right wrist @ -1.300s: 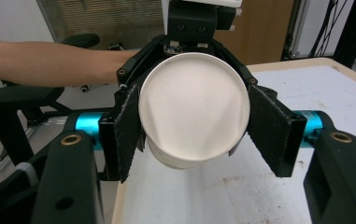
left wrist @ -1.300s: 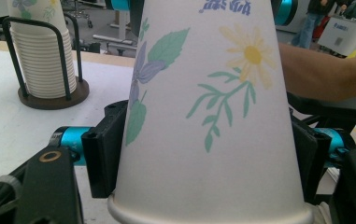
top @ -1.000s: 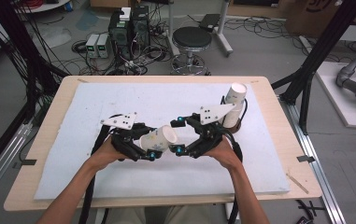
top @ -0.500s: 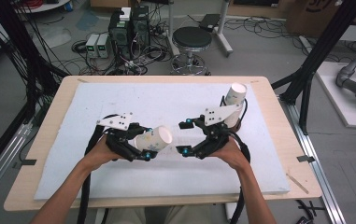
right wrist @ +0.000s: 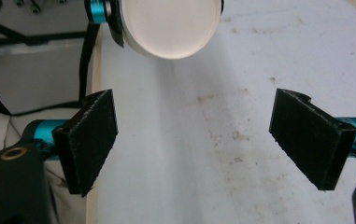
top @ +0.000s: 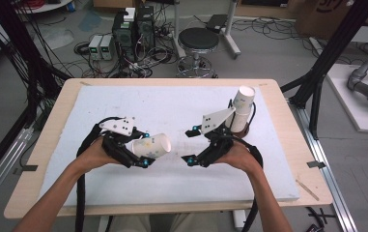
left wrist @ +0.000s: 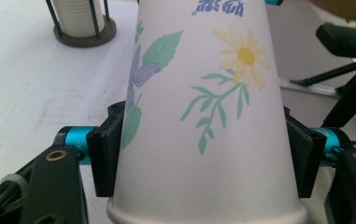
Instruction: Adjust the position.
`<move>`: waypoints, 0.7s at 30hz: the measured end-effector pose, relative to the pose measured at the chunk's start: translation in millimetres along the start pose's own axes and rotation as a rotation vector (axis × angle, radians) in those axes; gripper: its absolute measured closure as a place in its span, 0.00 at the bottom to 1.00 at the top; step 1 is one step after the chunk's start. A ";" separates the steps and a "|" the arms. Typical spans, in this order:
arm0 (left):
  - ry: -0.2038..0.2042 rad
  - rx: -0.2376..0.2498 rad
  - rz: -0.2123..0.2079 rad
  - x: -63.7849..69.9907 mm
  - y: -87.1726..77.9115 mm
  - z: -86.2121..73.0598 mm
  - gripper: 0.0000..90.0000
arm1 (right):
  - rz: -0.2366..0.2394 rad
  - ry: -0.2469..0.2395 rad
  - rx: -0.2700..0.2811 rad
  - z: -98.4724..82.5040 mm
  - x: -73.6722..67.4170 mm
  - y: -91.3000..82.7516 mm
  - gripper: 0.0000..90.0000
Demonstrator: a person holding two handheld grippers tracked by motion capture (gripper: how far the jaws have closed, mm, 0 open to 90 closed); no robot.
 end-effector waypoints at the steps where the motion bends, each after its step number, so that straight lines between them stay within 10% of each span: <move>1: 0.001 -0.032 0.001 0.7 -0.9 -1.5 0.33 | -0.006 -0.009 -0.036 -0.9 -0.2 1.4 0.17; 21: 0.039 -0.370 0.014 2.7 -4.3 -13.7 0.33 | -0.092 -0.123 -0.388 -8.5 3.9 18.2 0.18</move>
Point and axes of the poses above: each handheld gripper's, and its own axes: y roughly forward along the jaws, z roughly out of its top, x roughly to its right, the point moved 9 cm from there along y, roughly forward along the jaws, and after that the axes turned 6 degrees about y, right-handed, at the moved point
